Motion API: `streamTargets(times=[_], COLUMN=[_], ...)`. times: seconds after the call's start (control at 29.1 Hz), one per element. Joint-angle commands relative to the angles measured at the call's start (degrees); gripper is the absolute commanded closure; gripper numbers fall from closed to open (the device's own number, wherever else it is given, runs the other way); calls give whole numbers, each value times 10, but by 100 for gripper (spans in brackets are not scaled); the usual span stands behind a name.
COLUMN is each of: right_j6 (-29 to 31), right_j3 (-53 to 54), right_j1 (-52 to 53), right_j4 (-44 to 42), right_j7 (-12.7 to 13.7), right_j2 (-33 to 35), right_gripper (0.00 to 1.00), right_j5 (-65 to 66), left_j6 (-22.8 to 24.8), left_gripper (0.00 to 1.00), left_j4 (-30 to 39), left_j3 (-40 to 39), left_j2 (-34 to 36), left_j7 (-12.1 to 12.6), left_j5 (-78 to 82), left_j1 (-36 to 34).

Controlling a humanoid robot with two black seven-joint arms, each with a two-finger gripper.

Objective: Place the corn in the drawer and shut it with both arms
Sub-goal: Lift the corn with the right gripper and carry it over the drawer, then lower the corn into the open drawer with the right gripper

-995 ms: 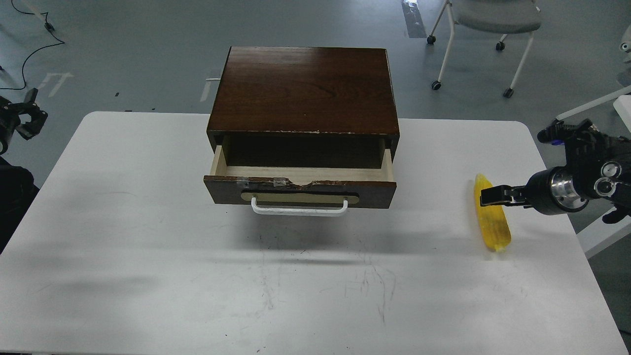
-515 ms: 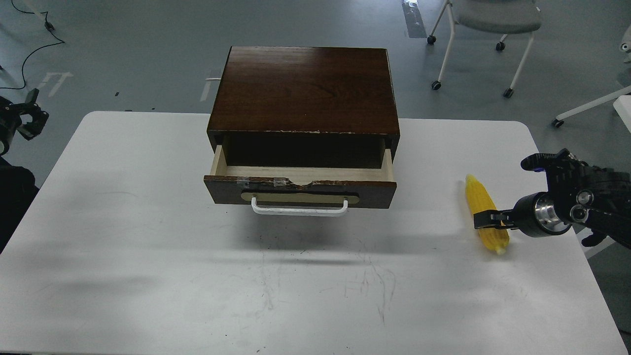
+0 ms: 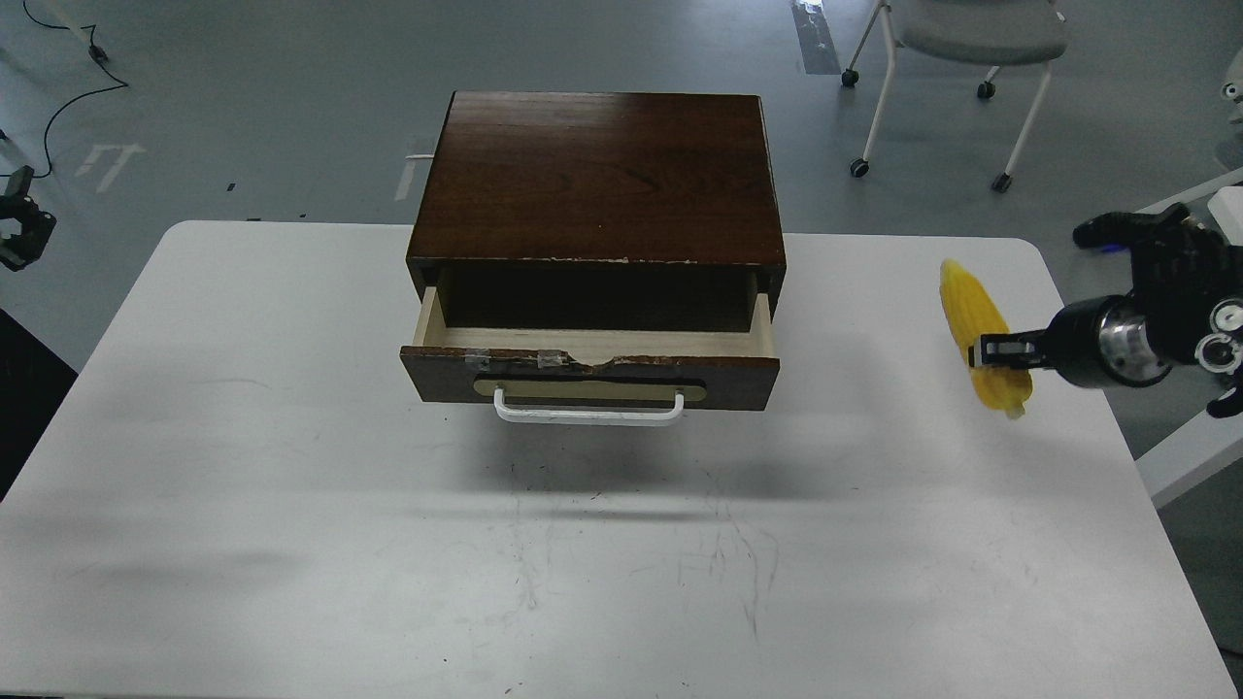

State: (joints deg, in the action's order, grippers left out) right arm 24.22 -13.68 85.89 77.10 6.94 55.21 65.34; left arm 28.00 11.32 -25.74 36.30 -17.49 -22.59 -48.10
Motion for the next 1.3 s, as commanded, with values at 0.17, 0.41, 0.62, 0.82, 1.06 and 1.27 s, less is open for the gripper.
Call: streamTargets(times=[0.17, 0.41, 0.62, 0.82, 1.06, 1.27], right_j6=[0, 0, 0, 0, 0, 16], right_j3=[16, 16, 15, 8, -22, -37], right_j1=[154, 178, 178, 176, 178, 158], right_j4=[-10, 38, 66, 105, 121, 120], right_j7=[-7, -8, -54, -58, -69, -70], right_j2=[-76, -198, -271, -336, -380, -392], right_gripper=[95, 95, 96, 96, 96, 77], right_j5=[22, 172, 334, 400, 522, 523], left_j6=[0, 0, 0, 0, 0, 0], left_gripper=[2, 2, 2, 2, 2, 2], left_j4=[0, 1, 0, 0, -2, -2], left_j3=[9, 20, 17, 15, 10, 9], left_j2=[-2, 0, 7, 16, 16, 29], left_j7=[1, -2, -4, -5, -5, -6], left_j5=[5, 8, 8, 8, 7, 6], left_j1=[5, -1, -1, 0, 1, -1])
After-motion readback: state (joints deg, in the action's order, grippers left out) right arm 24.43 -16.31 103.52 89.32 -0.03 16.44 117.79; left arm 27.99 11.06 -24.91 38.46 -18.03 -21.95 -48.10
